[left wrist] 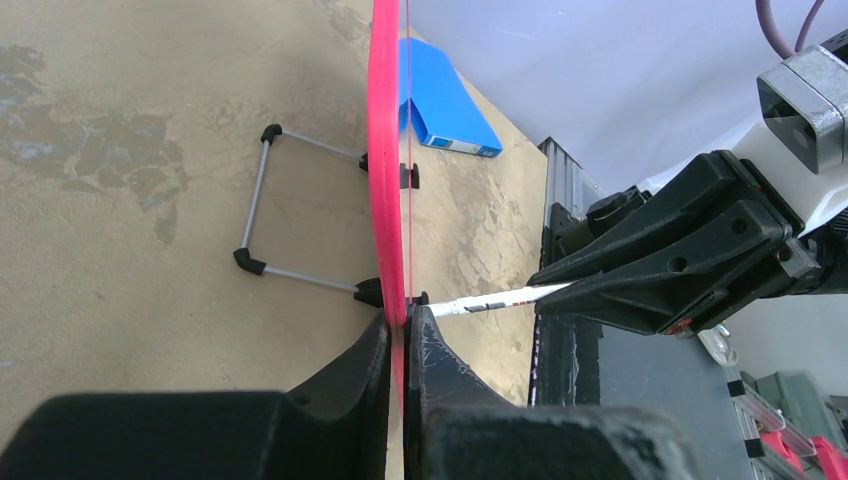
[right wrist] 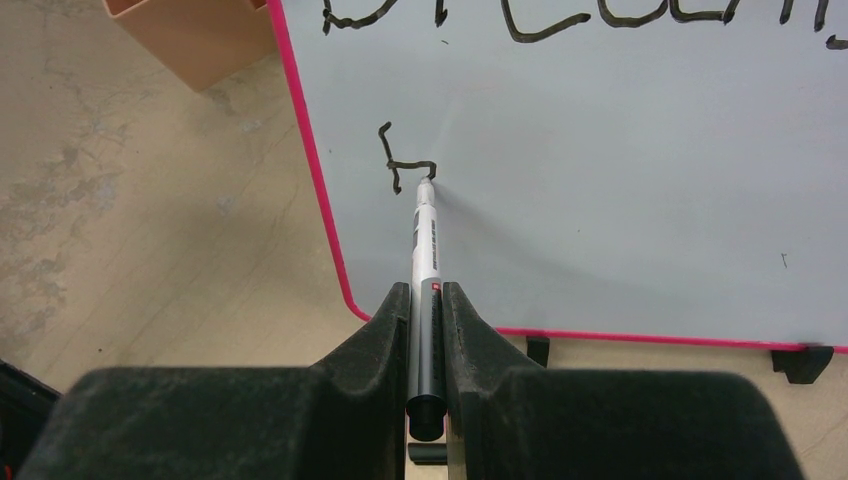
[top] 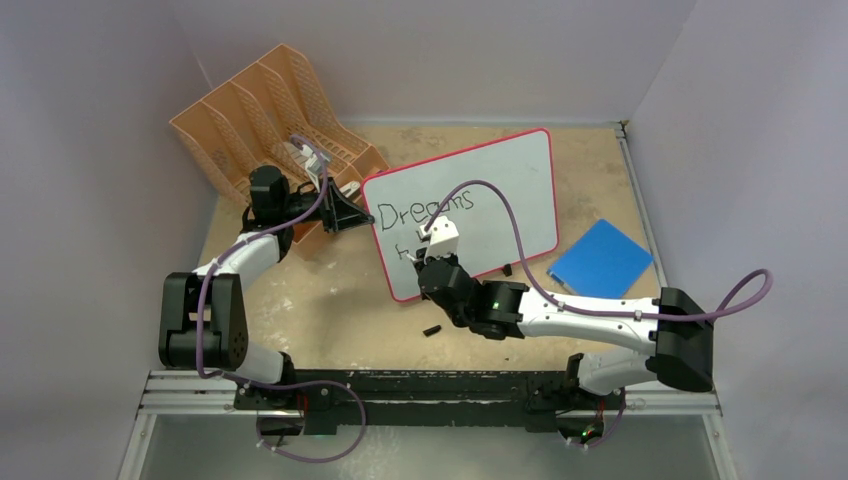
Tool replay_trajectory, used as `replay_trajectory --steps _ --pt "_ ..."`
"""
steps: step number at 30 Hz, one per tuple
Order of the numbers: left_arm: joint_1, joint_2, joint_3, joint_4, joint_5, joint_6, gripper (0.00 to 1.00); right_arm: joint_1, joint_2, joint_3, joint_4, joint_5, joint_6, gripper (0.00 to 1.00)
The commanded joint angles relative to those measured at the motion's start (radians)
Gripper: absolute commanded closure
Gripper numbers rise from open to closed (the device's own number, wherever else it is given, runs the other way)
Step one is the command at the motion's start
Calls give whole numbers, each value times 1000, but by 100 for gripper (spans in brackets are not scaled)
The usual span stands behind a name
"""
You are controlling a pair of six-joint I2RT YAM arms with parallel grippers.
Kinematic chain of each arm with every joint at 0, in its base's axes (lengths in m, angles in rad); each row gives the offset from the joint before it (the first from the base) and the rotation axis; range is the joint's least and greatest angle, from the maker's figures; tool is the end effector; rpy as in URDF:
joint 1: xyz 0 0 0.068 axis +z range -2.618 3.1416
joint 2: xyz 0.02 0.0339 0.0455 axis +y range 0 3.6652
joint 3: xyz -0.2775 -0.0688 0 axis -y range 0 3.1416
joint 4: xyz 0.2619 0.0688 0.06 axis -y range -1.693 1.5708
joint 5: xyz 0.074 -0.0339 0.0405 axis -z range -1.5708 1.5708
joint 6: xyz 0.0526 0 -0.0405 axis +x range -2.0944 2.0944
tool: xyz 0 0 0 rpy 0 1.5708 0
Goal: Write a sentence on the whiteboard
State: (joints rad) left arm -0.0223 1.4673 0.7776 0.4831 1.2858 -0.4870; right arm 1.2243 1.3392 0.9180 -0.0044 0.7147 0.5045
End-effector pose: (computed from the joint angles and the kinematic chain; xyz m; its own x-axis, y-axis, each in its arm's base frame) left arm 0.3172 -0.0576 0.2509 -0.6236 -0.1177 -0.7728 0.7394 0.2320 -0.6320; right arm 0.1423 0.2925 0.2843 -0.3681 0.0554 -0.9281 -0.3767 0.9038 0.2034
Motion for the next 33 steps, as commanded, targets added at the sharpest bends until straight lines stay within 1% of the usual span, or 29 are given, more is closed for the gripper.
replay_trajectory --steps 1,33 --pt "-11 -28 27 21 16 23 100 -8 8 32 0 -6 -9 100" --pt "-10 -30 26 20 14 24 100 -5 24 50 55 -42 -33 100"
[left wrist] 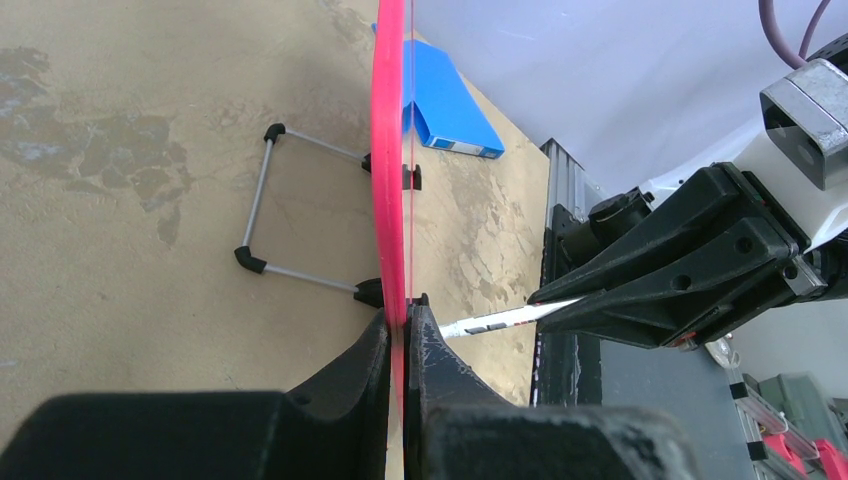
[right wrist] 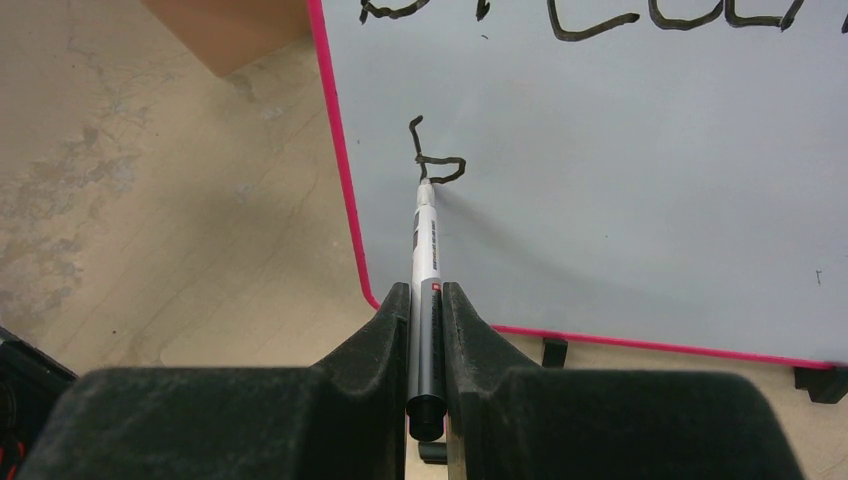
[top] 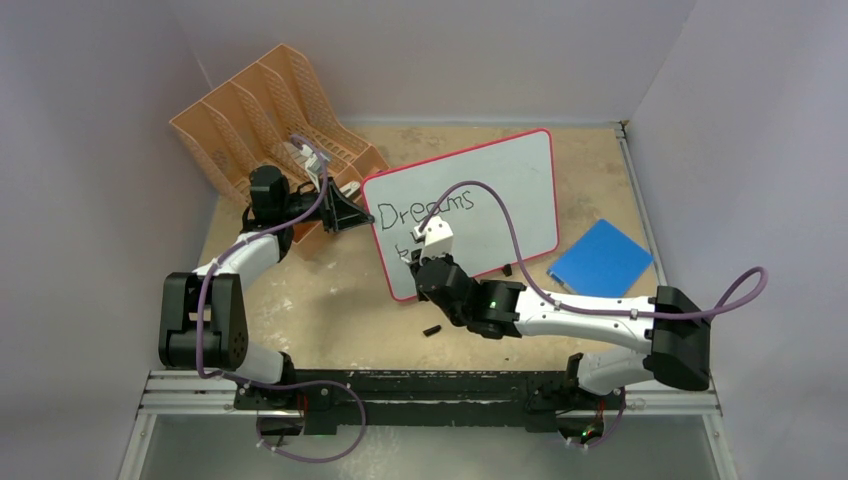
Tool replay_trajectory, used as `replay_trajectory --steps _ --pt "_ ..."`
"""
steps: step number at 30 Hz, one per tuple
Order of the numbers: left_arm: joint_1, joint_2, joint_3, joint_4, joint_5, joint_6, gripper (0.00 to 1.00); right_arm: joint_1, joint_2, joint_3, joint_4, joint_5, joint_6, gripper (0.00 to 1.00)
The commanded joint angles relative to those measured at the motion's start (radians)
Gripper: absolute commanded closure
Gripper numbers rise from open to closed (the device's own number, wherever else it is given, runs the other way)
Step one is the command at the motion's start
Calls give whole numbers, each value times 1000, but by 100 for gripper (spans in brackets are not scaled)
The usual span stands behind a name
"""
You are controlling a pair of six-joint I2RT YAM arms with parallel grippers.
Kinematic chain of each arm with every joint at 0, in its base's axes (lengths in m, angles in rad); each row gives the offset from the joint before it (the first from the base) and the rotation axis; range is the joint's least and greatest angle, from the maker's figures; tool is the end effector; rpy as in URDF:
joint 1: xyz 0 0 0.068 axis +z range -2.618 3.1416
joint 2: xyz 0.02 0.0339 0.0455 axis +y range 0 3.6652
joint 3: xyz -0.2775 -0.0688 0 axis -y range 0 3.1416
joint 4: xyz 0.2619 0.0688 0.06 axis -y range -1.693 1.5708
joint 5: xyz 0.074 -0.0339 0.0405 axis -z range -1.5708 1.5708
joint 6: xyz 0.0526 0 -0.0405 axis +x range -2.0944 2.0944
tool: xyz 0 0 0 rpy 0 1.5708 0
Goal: Write a sentence on the whiteboard
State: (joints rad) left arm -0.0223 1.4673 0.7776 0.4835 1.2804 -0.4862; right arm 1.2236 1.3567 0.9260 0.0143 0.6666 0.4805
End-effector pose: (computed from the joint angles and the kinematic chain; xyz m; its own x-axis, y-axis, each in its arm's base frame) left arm 0.3175 -0.0575 0.2509 -0.6221 -0.1199 -0.7737 0.7389 0.2367 -0.6308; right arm 0.1427 0.2988 0.2832 -0.3747 0.0321 -0.9266 -0.4211 0.8845 0.2010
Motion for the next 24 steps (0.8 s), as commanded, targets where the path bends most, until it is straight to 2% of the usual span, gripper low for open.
replay_trajectory --steps 1,18,24 --pt "-10 -30 25 19 19 23 100 -4 5 42 36 6 -9 100" --pt "-10 -30 26 17 10 26 100 -5 -159 -56 23 118 18 100" --pt "-10 -30 25 15 7 26 100 -6 -158 -78 49 137 17 100"
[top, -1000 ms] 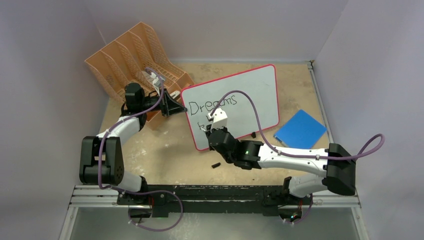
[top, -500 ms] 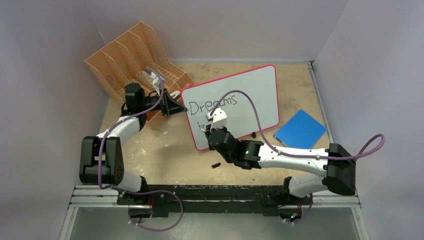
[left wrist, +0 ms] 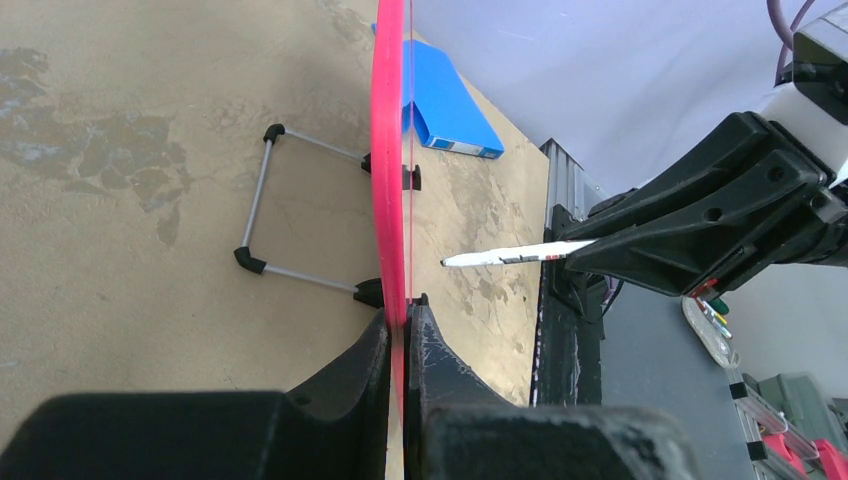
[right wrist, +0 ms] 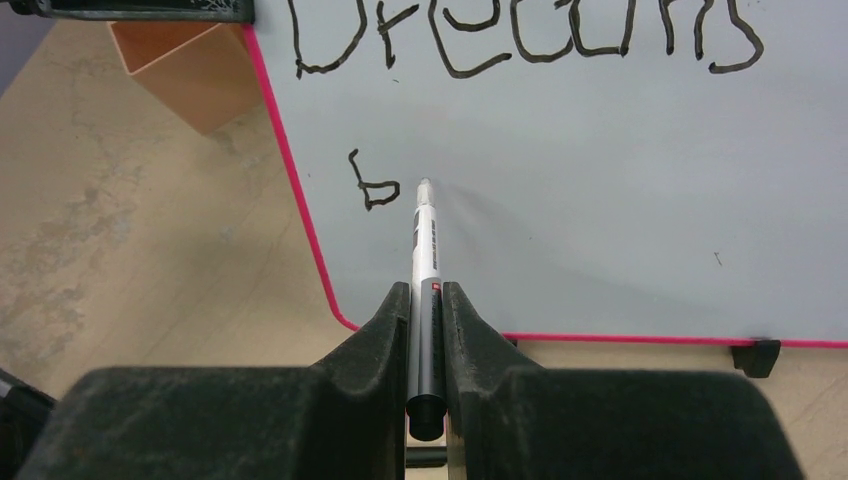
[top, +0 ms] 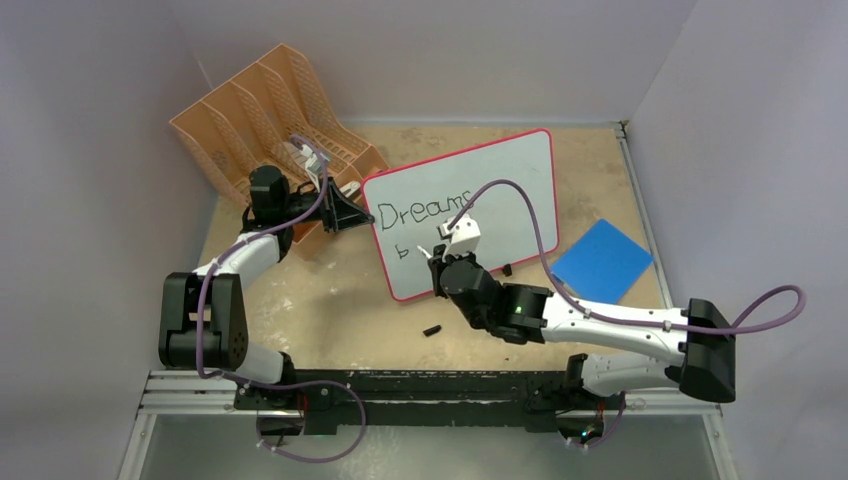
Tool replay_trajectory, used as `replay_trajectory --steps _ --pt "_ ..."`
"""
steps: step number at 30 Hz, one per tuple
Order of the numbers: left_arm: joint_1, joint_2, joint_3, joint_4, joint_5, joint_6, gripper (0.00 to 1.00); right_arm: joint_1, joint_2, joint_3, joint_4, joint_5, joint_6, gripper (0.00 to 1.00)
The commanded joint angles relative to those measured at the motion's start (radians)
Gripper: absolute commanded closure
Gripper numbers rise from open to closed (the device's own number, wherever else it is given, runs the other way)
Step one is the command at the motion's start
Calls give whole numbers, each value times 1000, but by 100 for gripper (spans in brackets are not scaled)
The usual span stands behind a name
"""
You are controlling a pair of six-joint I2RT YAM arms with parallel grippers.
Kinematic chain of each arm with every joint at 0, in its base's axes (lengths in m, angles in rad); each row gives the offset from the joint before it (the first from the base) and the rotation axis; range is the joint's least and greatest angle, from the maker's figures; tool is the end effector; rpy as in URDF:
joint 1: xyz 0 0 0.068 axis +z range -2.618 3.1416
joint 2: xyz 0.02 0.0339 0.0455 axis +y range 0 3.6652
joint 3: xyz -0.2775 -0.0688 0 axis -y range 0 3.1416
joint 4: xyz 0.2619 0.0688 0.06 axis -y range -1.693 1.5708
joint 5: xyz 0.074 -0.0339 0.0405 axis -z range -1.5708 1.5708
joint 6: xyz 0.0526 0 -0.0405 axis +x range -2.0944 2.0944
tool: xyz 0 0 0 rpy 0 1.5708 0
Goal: Write a sentence on the whiteboard
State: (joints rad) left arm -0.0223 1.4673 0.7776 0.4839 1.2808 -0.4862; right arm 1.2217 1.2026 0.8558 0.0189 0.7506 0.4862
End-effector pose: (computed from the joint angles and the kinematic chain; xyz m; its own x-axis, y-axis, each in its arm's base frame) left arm 0.3175 -0.0575 0.2510 -0.6218 -0.1198 -0.7740 0.7393 0.2364 -0.6305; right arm 0.1340 0.2633 0.3036 -0.3153 0.1329 -0.9397 -0.3608 0.8990 0.2482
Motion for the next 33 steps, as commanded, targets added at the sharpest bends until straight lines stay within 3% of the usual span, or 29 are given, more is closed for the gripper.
replay_trajectory --steps 1,33 --pt "-11 -30 26 13 6 26 100 -4 2 -8 47 52 13 100" --pt "-10 -30 27 10 8 28 100 -4 90 11 90 -3 -1 100"
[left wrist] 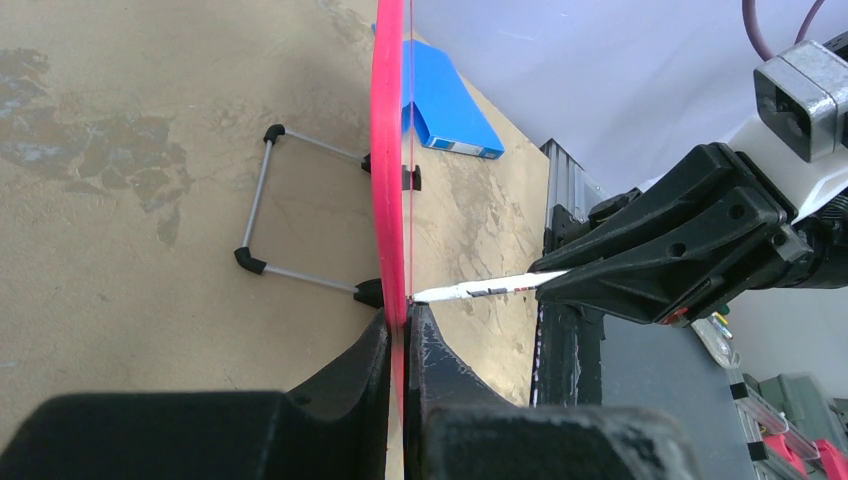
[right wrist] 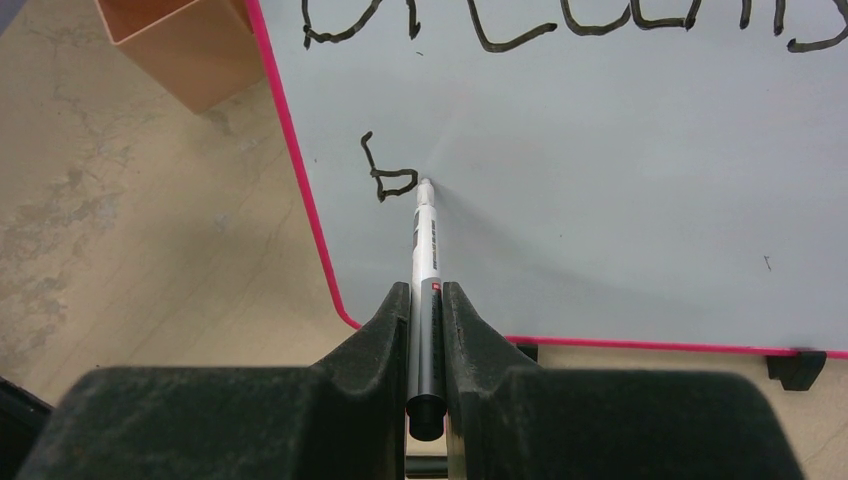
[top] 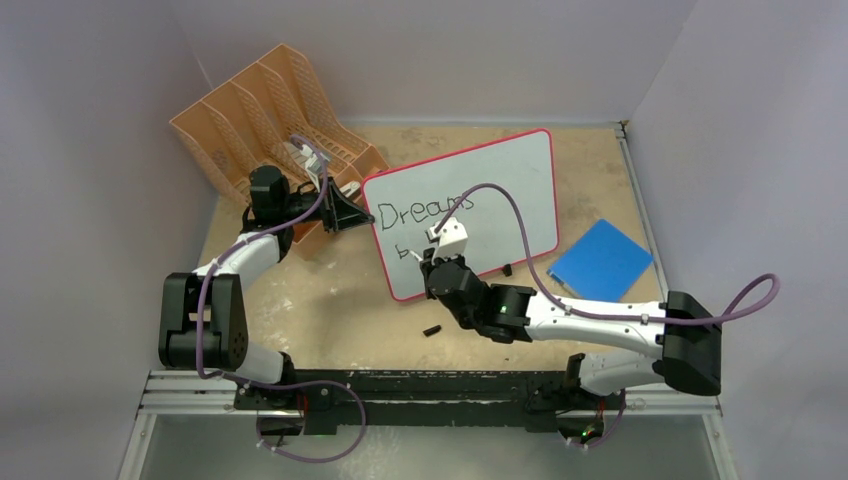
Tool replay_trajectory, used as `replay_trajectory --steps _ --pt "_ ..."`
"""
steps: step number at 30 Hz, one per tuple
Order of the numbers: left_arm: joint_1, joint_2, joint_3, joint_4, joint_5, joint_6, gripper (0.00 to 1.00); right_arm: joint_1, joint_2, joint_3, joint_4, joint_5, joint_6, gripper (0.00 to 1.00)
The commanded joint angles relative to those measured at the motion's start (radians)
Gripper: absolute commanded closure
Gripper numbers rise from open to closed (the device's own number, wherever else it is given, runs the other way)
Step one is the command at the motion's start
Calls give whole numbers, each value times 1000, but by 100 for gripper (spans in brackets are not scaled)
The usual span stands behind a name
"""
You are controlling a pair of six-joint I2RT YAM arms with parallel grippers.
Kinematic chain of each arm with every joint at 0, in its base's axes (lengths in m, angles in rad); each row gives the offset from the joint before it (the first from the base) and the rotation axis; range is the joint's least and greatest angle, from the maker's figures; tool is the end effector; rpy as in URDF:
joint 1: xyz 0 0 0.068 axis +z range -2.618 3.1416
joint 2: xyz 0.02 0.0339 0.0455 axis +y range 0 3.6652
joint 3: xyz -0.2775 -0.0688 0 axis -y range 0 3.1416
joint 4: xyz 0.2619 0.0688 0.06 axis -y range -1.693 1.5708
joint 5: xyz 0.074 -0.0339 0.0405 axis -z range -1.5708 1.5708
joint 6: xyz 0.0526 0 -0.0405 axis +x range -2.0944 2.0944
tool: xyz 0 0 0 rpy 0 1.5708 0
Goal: Write a sentence on the whiteboard
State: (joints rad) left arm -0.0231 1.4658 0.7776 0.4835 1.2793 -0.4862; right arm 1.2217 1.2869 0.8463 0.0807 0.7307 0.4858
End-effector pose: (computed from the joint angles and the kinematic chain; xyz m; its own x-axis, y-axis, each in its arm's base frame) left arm 0.3173 -0.0577 0.2514 -0.6209 -0.1200 -0.7747 0.7398 0.2371 -0.6296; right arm 0.1393 0.2799 0.2826 -0.3335 0.1003 -0.9374 -0.3736 0.8988 0.2292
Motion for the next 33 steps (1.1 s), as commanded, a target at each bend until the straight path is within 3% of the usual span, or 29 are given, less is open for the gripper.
replay_trajectory --steps 1,33 --pt "-9 -28 27 10 9 28 100 -4 8 20 28 20 0 100" --pt "-9 -28 27 12 11 28 100 -7 -16 45 -41 146 36 100"
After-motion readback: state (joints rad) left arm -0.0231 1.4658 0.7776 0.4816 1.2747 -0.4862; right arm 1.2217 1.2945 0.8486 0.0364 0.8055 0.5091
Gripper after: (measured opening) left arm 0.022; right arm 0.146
